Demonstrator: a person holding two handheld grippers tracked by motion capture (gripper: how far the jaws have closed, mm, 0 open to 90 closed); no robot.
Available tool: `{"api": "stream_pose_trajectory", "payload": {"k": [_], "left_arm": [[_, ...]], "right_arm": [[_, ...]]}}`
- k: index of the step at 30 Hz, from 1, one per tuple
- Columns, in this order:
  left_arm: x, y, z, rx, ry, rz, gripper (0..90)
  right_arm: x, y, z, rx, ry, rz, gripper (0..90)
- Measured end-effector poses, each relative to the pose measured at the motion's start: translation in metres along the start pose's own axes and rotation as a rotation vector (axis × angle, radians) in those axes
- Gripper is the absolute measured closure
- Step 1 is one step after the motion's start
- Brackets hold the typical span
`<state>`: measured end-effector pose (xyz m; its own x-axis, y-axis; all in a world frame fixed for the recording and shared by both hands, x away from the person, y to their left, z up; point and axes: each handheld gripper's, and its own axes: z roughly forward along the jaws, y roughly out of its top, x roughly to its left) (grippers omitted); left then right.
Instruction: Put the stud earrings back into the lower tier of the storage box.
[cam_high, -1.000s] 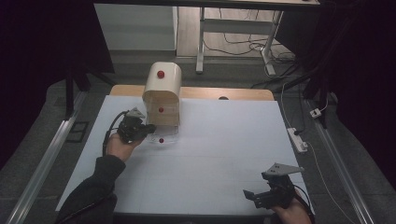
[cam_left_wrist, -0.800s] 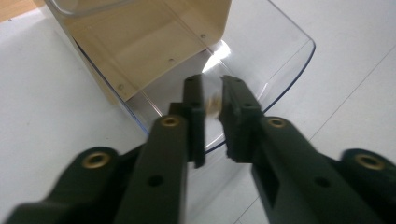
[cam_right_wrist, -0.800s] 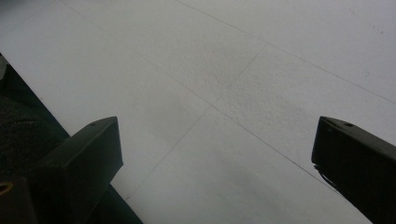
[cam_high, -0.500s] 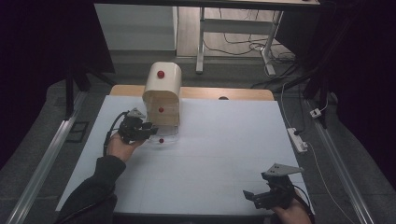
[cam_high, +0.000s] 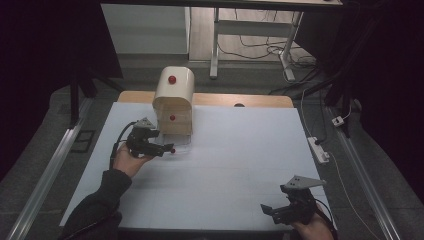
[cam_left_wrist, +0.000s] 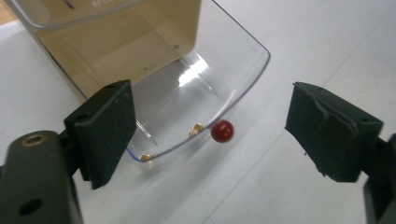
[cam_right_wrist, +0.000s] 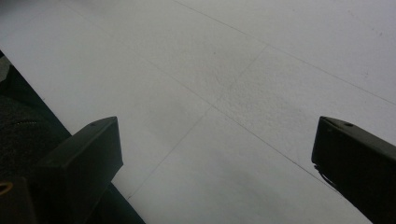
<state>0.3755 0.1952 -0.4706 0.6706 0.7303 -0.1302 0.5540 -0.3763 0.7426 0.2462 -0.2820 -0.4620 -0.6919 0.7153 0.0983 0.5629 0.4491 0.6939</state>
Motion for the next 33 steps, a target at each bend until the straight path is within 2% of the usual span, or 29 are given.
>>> {"api": "stream_pose_trajectory", "payload": {"k": [6, 17, 24, 30, 33], "left_arm": [[-0.005, -0.001, -0.003, 0.002, -0.019, 0.003, 7.3], [-0.01, -0.008, -0.011, -0.022, -0.057, -0.013, 2.1], [-0.013, -0.013, -0.019, -0.035, -0.1, -0.02, 0.0], [-0.017, -0.017, -0.024, -0.064, -0.16, -0.053, 0.0], [-0.02, -0.018, -0.025, -0.064, -0.175, -0.055, 0.0]], "right_arm": [[0.0, 0.0, 0.0, 0.0, 0.003, 0.0, 1.8], [0.0, 0.0, 0.0, -0.003, 0.003, -0.003, 1.8], [0.0, 0.0, -0.001, -0.008, 0.005, 0.001, 1.7], [0.0, 0.0, -0.001, -0.009, 0.007, 0.002, 1.7], [0.0, 0.0, -0.001, -0.009, 0.008, 0.006, 1.6]]}}
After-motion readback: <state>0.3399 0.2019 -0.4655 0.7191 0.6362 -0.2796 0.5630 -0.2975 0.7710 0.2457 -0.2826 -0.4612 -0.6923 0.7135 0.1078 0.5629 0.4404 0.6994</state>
